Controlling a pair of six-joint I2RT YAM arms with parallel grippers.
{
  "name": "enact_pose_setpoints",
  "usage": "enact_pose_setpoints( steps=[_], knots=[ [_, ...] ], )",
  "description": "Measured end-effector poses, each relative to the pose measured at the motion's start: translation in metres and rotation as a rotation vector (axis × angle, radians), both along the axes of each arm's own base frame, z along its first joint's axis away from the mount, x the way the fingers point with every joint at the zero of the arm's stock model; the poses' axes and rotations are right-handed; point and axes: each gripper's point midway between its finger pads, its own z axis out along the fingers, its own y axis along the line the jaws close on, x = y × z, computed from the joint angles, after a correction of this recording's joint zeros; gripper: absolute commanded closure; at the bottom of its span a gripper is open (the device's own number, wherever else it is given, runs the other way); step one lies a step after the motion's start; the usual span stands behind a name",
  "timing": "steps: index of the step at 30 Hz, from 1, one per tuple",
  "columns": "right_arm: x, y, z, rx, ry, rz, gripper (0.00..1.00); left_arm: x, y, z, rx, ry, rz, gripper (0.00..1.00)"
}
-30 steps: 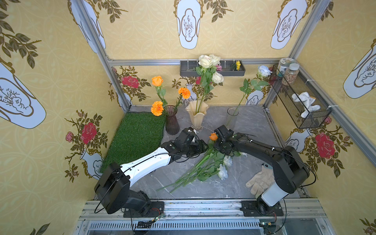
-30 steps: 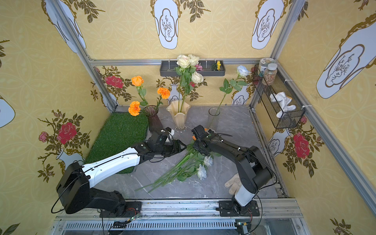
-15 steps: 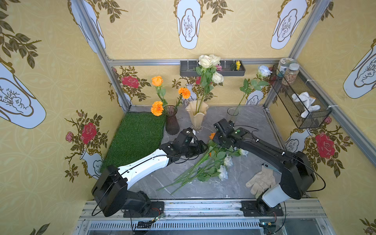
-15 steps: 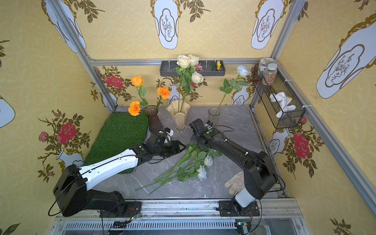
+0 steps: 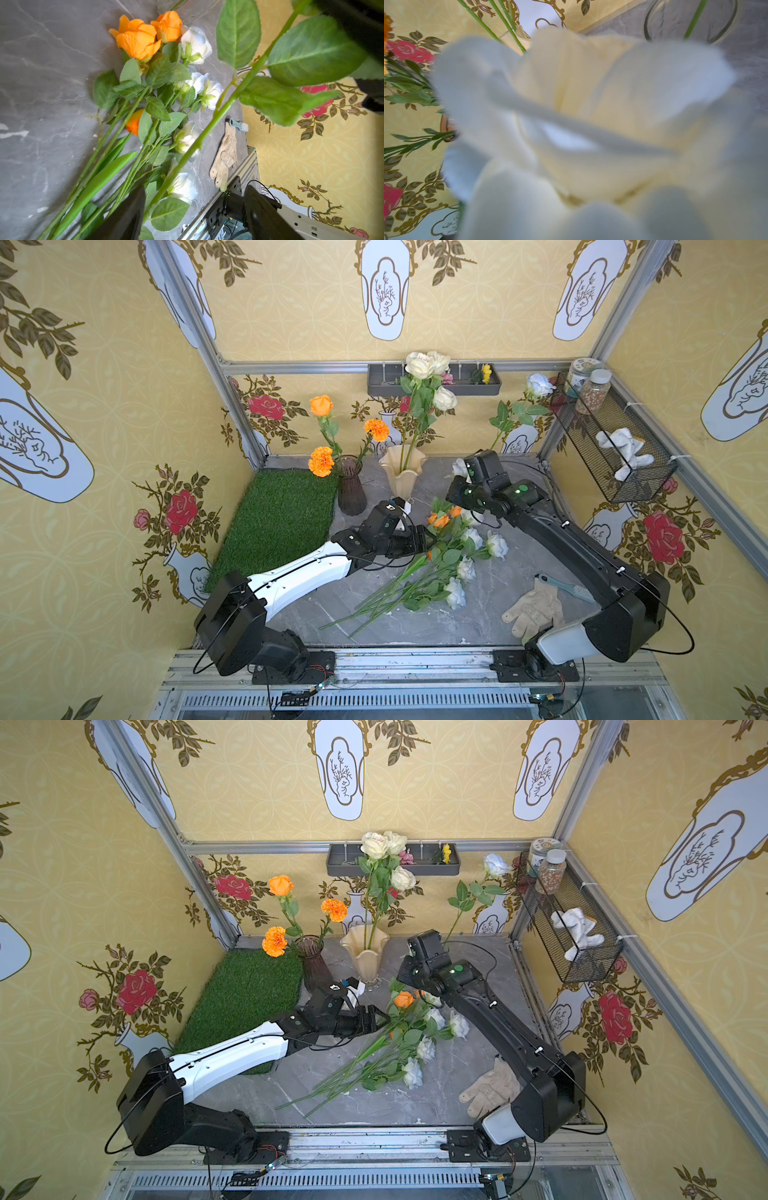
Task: Arrange the flowers in different vases according to their colors
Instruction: Pick up the flower at the center of the board.
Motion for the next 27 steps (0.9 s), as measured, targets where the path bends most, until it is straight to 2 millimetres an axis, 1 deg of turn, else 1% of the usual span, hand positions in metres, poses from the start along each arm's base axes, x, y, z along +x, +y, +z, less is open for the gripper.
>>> enact_pose_setpoints(
  steps=[3,6,9,12,13,15,17,18,19,20,21,23,25,27],
  knots=[
    [-0.003,0.009,0.007,0.016,-0.009,0.081,1.00,0.006,-0.011,0.007,-0.018,-0.038,-0.035,0.42],
    [-0.011,0.017,0.007,0.037,-0.001,0.148,1.00,0.011,-0.016,0.006,-0.013,-0.057,-0.048,0.48],
    [-0.015,0.014,0.007,0.053,0.003,0.165,1.00,0.010,-0.015,0.006,-0.009,-0.062,-0.051,0.54],
    [-0.017,0.010,0.011,0.074,0.002,0.170,1.00,0.009,-0.014,0.007,-0.010,-0.073,-0.052,0.64],
    [-0.017,0.009,0.012,0.079,0.001,0.171,1.00,0.008,-0.014,0.007,-0.008,-0.077,-0.054,0.68],
    [-0.017,0.006,0.012,0.086,0.001,0.166,1.00,0.004,-0.016,0.008,-0.007,-0.086,-0.065,0.79],
    [-0.017,0.005,0.012,0.094,0.005,0.169,0.97,0.002,-0.017,0.010,-0.007,-0.095,-0.068,0.88],
    [-0.018,0.005,0.010,0.095,0.007,0.171,0.93,0.001,-0.017,0.011,-0.008,-0.102,-0.077,0.93],
    [-0.019,0.005,0.009,0.096,0.009,0.173,0.86,0.000,-0.017,0.012,-0.011,-0.110,-0.082,0.97],
    [-0.019,0.005,0.008,0.097,0.007,0.173,0.73,-0.001,-0.017,0.014,-0.014,-0.113,-0.085,1.00],
    [-0.019,0.006,0.007,0.103,0.005,0.173,0.63,-0.002,-0.017,0.016,-0.018,-0.120,-0.082,1.00],
    [-0.023,0.005,0.005,0.106,0.008,0.177,0.52,0.001,-0.013,0.016,-0.012,-0.128,-0.060,1.00],
    [-0.027,0.004,0.007,0.111,0.003,0.181,0.31,0.002,-0.010,0.013,-0.003,-0.129,-0.042,1.00],
    [-0.030,0.003,0.009,0.119,-0.007,0.178,0.17,0.000,-0.009,0.014,-0.003,-0.133,-0.045,1.00]
  ],
)
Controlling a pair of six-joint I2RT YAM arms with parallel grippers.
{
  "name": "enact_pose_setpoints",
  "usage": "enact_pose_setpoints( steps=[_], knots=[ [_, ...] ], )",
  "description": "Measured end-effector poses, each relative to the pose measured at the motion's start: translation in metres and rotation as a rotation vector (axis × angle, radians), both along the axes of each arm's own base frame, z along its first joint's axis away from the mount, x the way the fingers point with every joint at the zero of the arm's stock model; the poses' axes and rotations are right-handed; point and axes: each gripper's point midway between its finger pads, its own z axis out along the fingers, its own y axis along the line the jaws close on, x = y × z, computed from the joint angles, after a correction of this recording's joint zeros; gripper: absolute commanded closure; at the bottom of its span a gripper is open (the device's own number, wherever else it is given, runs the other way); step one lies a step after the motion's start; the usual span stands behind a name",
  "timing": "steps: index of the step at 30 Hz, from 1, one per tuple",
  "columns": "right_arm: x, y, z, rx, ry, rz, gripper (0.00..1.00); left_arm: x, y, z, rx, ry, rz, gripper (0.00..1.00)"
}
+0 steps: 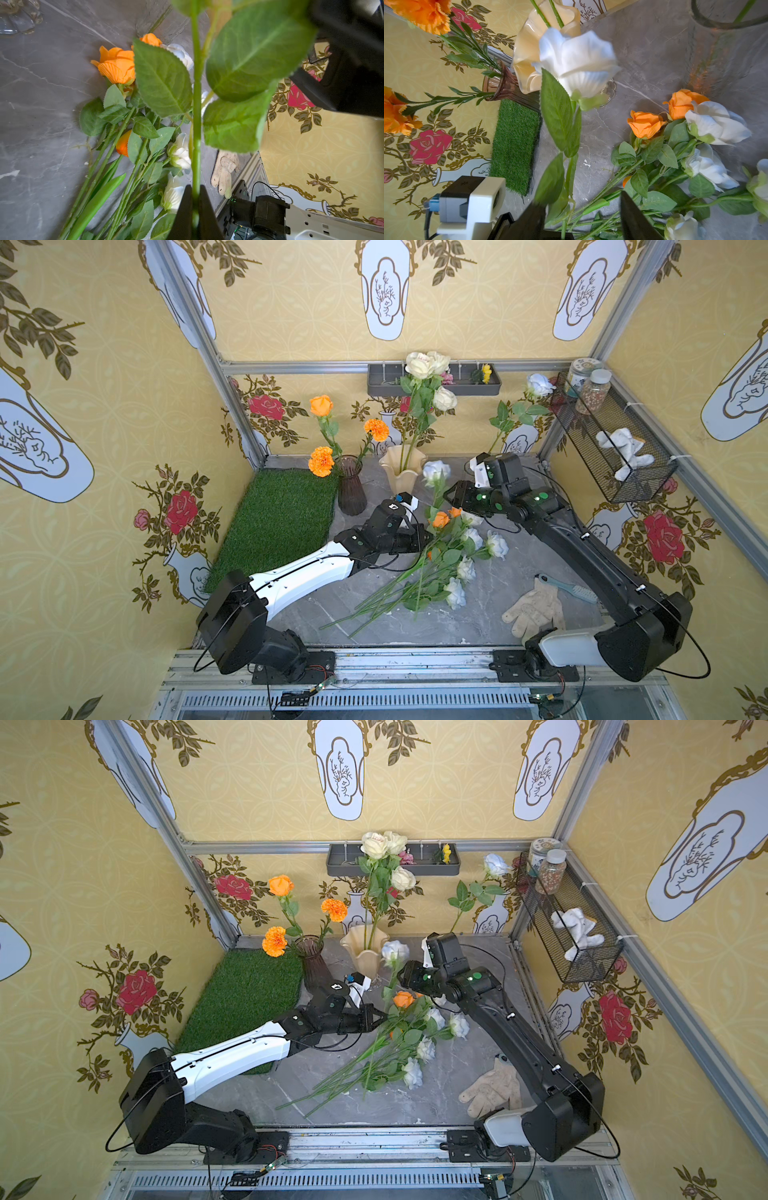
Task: Arrange the flowers in different vases according to their colors
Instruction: Pick up the flower at the center of the board.
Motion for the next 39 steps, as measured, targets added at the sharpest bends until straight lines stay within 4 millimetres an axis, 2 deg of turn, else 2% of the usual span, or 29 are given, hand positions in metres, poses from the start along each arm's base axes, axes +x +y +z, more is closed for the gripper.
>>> enact_pose_setpoints(
  steps=[6,10,14,18,27,32,39],
  knots=[
    [-0.015,-0.006,0.005,0.031,-0.013,-0.012,0.15,-0.005,-0.002,0.006,0.001,-0.039,-0.008,1.00],
    [-0.033,-0.004,-0.008,0.087,0.026,-0.016,0.18,-0.007,-0.006,0.010,-0.001,-0.071,-0.016,1.00],
    [-0.067,0.015,-0.038,0.136,0.100,0.023,0.22,-0.010,-0.008,0.011,0.003,-0.089,-0.029,1.00],
    [-0.088,0.036,-0.048,0.163,0.117,0.065,0.30,-0.008,-0.007,0.009,0.020,-0.097,-0.018,1.00],
    [-0.087,0.035,-0.040,0.212,0.081,0.008,0.43,-0.016,-0.015,0.012,0.021,-0.122,-0.051,1.00],
    [-0.076,0.025,-0.027,0.249,0.029,-0.056,0.49,-0.021,-0.020,0.015,0.020,-0.141,-0.075,1.00],
    [-0.069,0.019,-0.038,0.248,0.058,-0.097,0.58,-0.023,-0.022,0.015,0.025,-0.147,-0.086,1.00]
  ],
)
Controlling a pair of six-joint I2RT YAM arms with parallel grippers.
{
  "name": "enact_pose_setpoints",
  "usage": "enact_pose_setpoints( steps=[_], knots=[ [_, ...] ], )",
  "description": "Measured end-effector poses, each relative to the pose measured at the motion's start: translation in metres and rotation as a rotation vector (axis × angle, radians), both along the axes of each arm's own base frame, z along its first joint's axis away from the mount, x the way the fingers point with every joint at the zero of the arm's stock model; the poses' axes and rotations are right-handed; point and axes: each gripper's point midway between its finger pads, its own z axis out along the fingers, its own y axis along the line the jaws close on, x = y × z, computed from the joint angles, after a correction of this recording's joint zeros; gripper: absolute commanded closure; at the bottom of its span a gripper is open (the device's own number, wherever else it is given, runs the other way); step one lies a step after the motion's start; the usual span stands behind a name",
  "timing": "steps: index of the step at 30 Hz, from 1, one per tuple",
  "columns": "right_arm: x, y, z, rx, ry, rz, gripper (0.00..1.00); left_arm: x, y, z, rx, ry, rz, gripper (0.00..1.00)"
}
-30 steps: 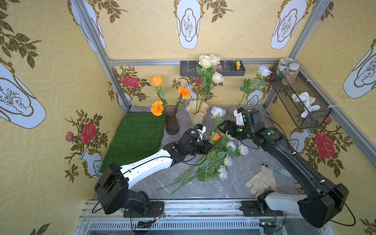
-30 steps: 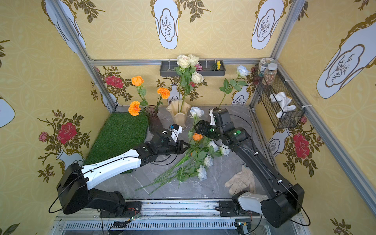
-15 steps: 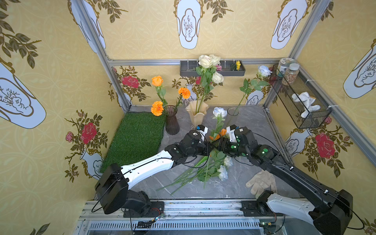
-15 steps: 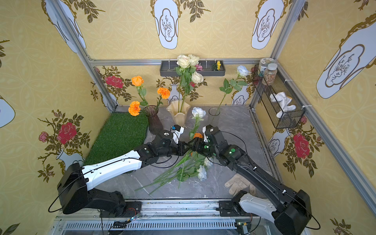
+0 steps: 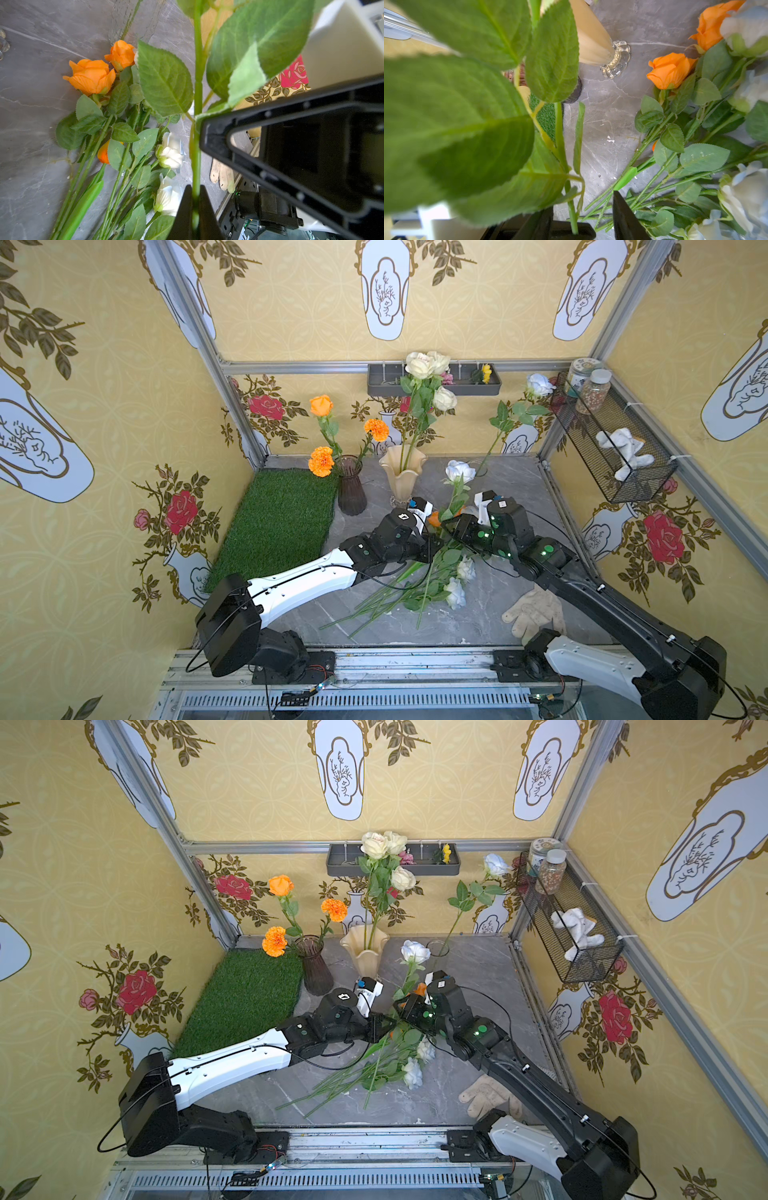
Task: Arrange the flowers in different vases according to their colors
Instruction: Pick up the flower at the center of the board.
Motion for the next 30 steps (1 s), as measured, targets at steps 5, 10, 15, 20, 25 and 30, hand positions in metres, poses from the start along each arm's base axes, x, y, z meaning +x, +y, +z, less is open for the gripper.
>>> enact_pose_setpoints(
  steps=[5,10,15,20,25,30],
  knots=[
    [0.000,0.006,-0.007,0.029,0.015,0.007,0.76,0.001,-0.003,-0.002,0.009,-0.001,-0.001,1.00],
    [-0.001,0.013,-0.012,0.028,0.018,0.026,0.95,0.002,-0.005,-0.007,0.032,0.012,-0.005,1.00],
    [-0.003,0.011,-0.012,0.027,0.014,0.024,1.00,0.001,-0.006,-0.008,0.045,0.006,-0.008,0.83],
    [0.005,-0.007,0.010,0.022,-0.039,-0.025,1.00,0.001,-0.001,0.000,0.024,-0.014,0.001,0.01],
    [0.036,-0.059,0.049,-0.002,-0.145,-0.165,1.00,-0.007,0.016,0.007,-0.007,-0.048,0.019,0.00],
    [0.062,-0.108,0.109,-0.054,-0.312,-0.283,1.00,-0.006,0.038,0.020,-0.054,-0.118,0.092,0.00]
  ],
)
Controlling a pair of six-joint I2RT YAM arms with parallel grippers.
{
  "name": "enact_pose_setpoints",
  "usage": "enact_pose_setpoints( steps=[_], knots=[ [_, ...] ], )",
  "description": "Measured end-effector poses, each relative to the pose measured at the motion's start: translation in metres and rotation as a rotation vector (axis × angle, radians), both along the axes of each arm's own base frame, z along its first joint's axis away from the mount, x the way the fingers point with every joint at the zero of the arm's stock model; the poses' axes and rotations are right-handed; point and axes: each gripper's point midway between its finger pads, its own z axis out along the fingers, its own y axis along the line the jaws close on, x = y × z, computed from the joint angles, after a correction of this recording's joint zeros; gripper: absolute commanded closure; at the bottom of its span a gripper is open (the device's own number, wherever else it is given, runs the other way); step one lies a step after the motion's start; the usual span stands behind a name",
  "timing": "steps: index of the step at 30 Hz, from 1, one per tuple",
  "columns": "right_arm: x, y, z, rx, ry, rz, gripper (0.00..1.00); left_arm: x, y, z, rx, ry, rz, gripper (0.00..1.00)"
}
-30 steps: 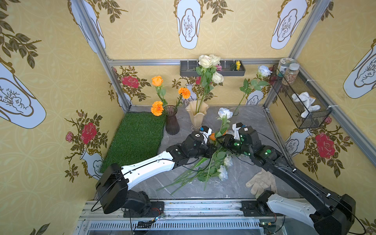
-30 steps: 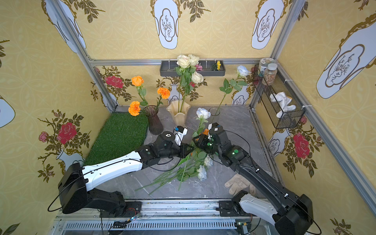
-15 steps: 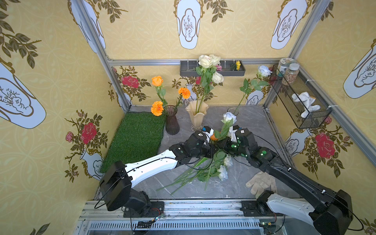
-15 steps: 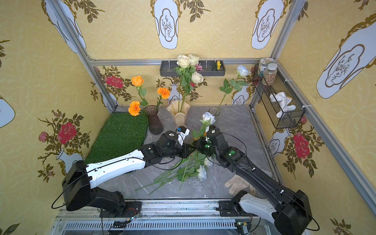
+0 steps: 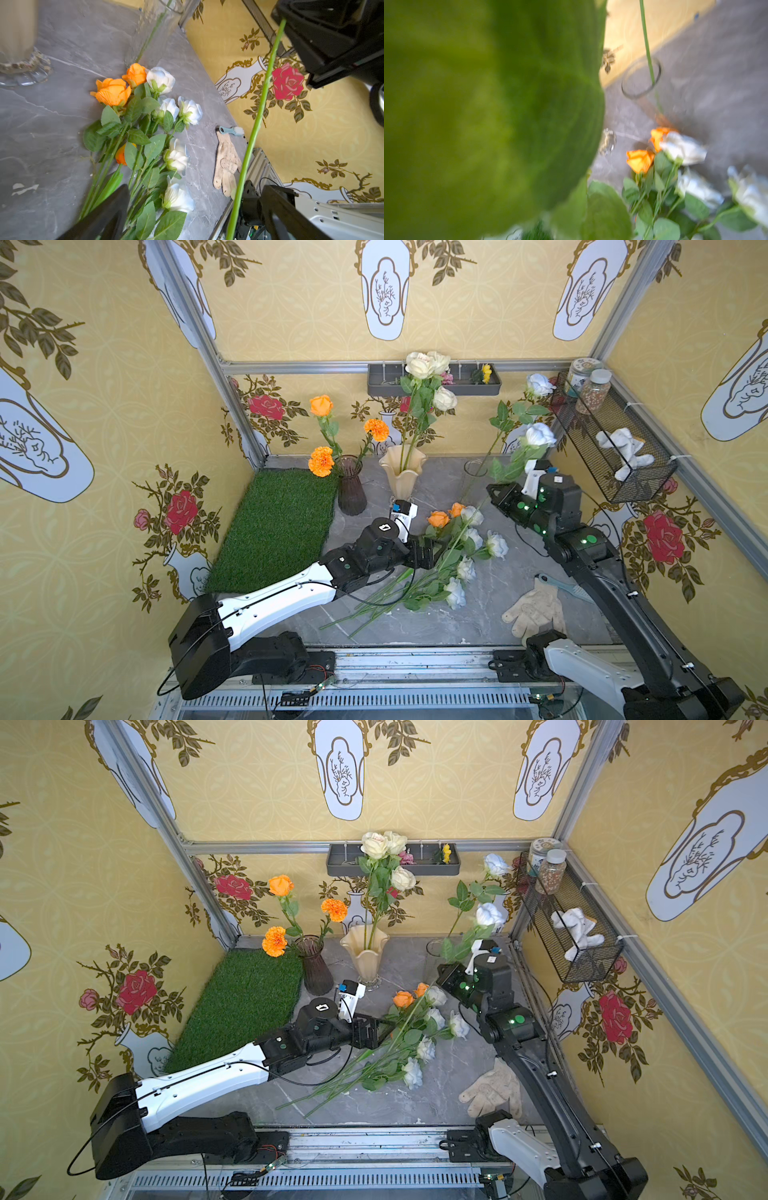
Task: Arrange the flowers in different vases according to their colors
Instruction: Pick up the flower at the center of the board, then insert the flower into the vase.
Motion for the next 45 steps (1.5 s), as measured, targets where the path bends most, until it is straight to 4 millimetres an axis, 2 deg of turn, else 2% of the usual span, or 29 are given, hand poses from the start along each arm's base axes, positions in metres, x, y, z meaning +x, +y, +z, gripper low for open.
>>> enact_pose_setpoints(
  steps=[4,12,15,25,31,34,39,45],
  knots=[
    [0.021,-0.028,0.047,-0.080,-0.120,-0.068,1.00,0.005,0.009,0.005,-0.023,-0.025,0.056,0.00],
    [0.059,-0.050,0.101,-0.290,-0.289,-0.153,1.00,0.014,0.011,0.005,-0.018,-0.035,0.105,0.00],
    [0.073,-0.056,0.112,-0.362,-0.341,-0.189,1.00,0.018,0.017,0.007,-0.016,-0.047,0.142,0.00],
    [0.124,-0.070,0.132,-0.502,-0.480,-0.310,1.00,0.027,0.034,0.007,-0.042,-0.057,0.216,0.00],
    [0.154,-0.071,0.136,-0.537,-0.553,-0.357,1.00,0.028,0.041,0.003,-0.086,-0.036,0.209,0.00],
    [0.168,-0.071,0.129,-0.548,-0.564,-0.370,1.00,0.031,0.045,0.001,-0.112,-0.019,0.215,0.00],
    [0.188,-0.068,0.099,-0.569,-0.535,-0.363,1.00,0.034,0.043,0.001,-0.145,0.001,0.198,0.00],
    [0.203,-0.054,0.051,-0.598,-0.478,-0.320,1.00,0.034,0.039,-0.001,-0.157,0.019,0.179,0.00]
  ],
)
